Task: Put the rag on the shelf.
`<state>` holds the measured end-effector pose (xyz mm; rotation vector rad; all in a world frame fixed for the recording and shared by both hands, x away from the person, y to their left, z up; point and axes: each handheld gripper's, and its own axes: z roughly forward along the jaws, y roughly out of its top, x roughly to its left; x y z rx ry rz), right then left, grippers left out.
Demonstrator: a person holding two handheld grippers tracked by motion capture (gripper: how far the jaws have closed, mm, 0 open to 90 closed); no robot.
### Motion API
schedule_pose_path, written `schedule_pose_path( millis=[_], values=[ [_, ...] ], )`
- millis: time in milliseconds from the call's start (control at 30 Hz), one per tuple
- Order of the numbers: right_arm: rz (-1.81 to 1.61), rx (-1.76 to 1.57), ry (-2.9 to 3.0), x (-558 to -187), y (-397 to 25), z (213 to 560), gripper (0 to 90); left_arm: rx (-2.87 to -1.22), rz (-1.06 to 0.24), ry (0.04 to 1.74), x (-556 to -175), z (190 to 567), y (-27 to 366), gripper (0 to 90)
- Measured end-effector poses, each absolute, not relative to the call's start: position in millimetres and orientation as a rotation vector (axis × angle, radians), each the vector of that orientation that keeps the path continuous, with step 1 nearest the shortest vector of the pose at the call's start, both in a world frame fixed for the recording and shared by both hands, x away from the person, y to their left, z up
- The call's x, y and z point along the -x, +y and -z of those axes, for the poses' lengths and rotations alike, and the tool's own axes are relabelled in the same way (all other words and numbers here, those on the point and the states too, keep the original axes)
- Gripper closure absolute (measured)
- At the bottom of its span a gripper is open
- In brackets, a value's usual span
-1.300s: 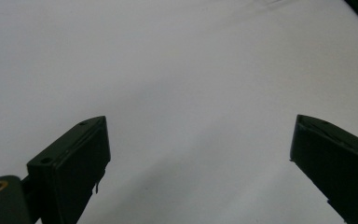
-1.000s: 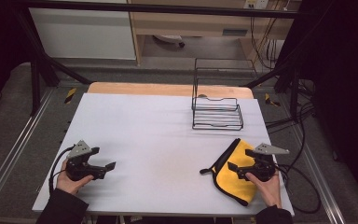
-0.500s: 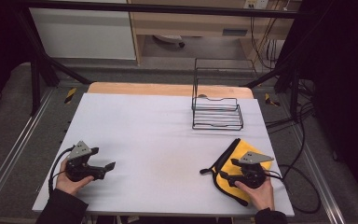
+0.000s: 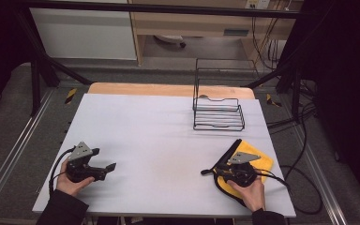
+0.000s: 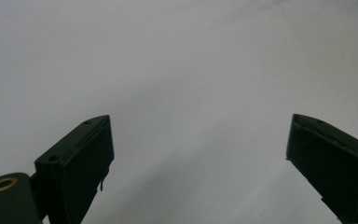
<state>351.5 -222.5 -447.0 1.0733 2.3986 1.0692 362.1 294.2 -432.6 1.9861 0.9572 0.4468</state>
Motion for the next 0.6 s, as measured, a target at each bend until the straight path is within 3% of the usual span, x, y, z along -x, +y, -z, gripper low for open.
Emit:
schedule_pose_path(
  millis=[67,133,600],
  values=[
    [-1.071,-1.075,2.415,-352,-222,448,84.2,-1.986,-0.452,0.956,-362,432,295,7.6],
    [-1.07,-1.082,2.42,-352,-222,448,89.5,-1.985,-0.454,0.954,-362,432,295,7.8],
    [-1.15,-1.092,2.343,-354,-226,429,90.0,-1.984,-0.457,0.954,-362,432,295,8.2]
  ],
)
